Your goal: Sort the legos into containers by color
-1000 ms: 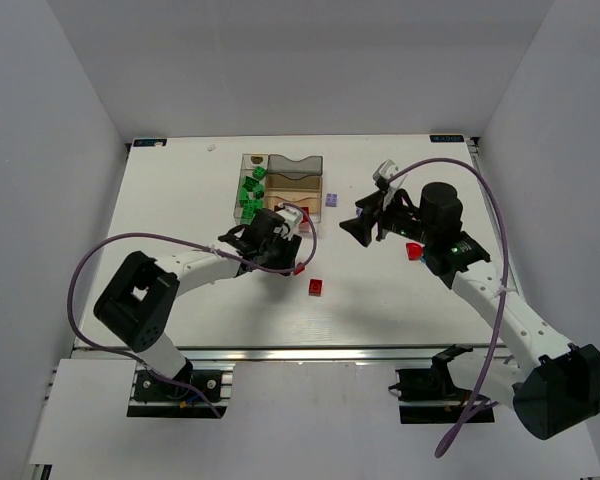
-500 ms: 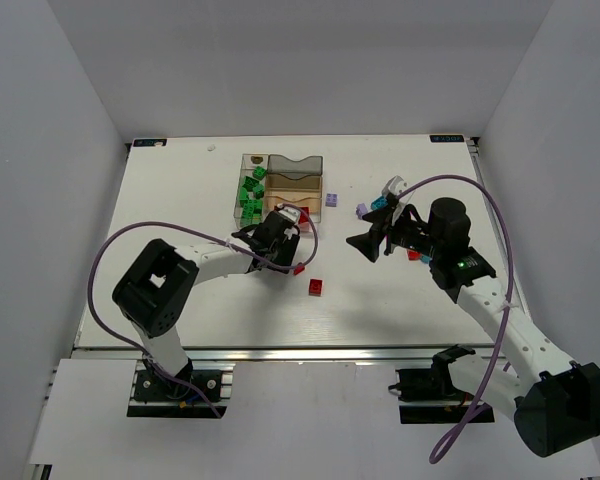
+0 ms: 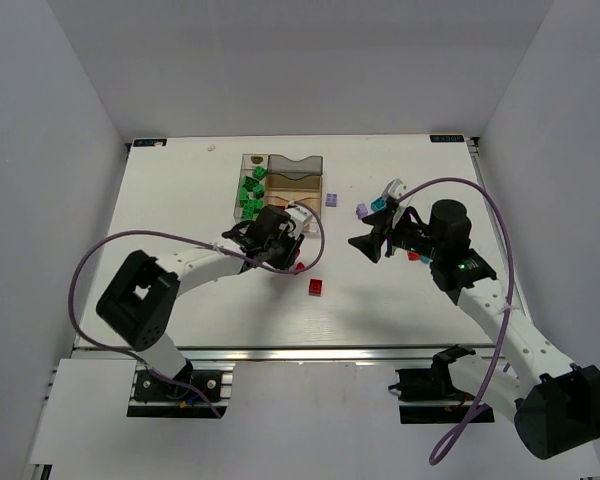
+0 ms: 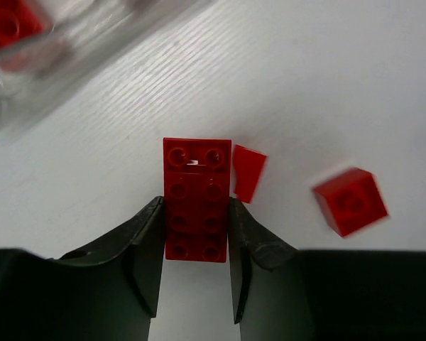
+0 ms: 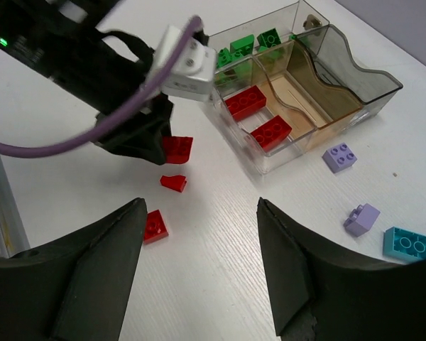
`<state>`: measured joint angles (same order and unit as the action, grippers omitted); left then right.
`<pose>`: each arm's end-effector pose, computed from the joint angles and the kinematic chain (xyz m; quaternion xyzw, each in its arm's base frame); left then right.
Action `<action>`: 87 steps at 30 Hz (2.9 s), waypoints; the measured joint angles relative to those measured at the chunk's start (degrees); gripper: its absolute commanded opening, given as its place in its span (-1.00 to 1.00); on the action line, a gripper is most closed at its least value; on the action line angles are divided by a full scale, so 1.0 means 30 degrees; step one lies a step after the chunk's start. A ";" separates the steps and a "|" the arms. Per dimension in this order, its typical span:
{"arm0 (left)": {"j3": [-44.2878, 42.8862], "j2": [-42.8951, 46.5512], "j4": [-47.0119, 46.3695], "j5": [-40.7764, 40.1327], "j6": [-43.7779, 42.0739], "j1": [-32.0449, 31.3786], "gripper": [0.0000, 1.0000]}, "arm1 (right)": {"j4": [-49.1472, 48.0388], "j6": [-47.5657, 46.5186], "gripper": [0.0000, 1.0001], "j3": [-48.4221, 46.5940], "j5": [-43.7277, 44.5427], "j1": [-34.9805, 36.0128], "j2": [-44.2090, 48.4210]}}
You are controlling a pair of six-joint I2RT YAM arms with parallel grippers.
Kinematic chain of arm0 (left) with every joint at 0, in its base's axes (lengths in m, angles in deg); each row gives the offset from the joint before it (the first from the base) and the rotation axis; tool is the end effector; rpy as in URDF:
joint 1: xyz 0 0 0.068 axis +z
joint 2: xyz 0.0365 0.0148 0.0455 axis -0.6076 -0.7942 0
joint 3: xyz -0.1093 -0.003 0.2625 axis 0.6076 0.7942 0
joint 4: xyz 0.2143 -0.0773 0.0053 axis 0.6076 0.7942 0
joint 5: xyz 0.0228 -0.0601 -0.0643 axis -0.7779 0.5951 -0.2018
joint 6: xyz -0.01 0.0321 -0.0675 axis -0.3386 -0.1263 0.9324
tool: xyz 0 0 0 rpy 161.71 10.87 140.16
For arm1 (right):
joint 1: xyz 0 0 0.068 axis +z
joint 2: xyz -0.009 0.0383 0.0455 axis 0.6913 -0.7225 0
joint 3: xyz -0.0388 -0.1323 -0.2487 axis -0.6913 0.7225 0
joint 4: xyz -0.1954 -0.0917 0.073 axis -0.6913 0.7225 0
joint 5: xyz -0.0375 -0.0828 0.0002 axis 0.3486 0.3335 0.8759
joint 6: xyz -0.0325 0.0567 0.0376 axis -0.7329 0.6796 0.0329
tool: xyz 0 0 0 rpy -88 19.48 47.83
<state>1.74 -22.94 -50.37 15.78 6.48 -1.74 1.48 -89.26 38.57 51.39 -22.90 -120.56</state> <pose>0.2550 -0.2047 0.1931 0.2808 0.9047 -0.1020 0.3038 0.1818 0.1079 0.3268 -0.3712 0.6555 0.2922 0.5892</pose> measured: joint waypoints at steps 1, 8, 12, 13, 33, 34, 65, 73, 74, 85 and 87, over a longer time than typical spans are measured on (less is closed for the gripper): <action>0.0000 0.0590 0.0022 0.0685 -0.0874 -0.0007 -0.67 | 0.0044 -0.0058 0.37 0.0029 0.0000 -0.0029 0.0051; -0.0357 0.3956 -0.0954 0.2470 -0.5537 0.0350 -0.62 | 0.0022 -0.0401 0.32 0.0029 0.0000 -0.0073 0.0350; -0.2659 0.2200 -0.1137 0.2033 -0.7453 0.0532 -0.66 | -0.0153 -0.0561 0.30 0.0335 0.0000 -0.0095 0.0670; -0.3563 0.1282 -0.1129 0.1843 -0.7839 0.0576 -0.66 | -0.0153 -0.0612 0.30 0.0459 0.0000 -0.0131 0.0780; -0.7257 -0.3825 -0.0408 -0.1086 -0.9836 0.1392 0.37 | -0.0277 -0.1188 0.38 0.0663 -0.0087 -0.0444 0.1967; -0.7402 -0.3840 -0.0386 -0.1202 -0.9828 0.1413 0.37 | -0.0277 -0.1217 0.38 0.0663 -0.0080 -0.0452 0.1931; 0.2331 1.1089 -0.2273 0.2004 -0.0488 0.1348 0.39 | 0.7825 -0.3213 0.68 -0.5931 1.1963 -0.2127 -1.1519; 0.2331 1.2888 -0.2630 0.2011 -0.0474 0.1348 0.40 | 0.8757 -0.3475 0.62 -0.6280 1.3588 -0.2681 -1.2888; 0.2331 1.2881 -0.2623 0.2025 -0.0481 0.1348 0.40 | 0.8765 -0.3563 0.62 -0.6280 1.3668 -0.2739 -1.3005; 0.2331 1.2517 -0.2579 0.2018 -0.0481 0.1348 0.40 | 0.9508 -0.4852 0.56 -0.7541 1.3151 -0.3993 -1.5344; 0.2331 1.2437 -0.2579 0.1989 -0.0481 0.1348 0.40 | 0.9639 -0.5071 0.50 -0.7570 1.2896 -0.4255 -1.5416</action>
<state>8.73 14.37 -58.11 21.74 5.04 2.31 30.40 -104.48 15.86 90.08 -35.66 -166.81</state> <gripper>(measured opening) 0.700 0.774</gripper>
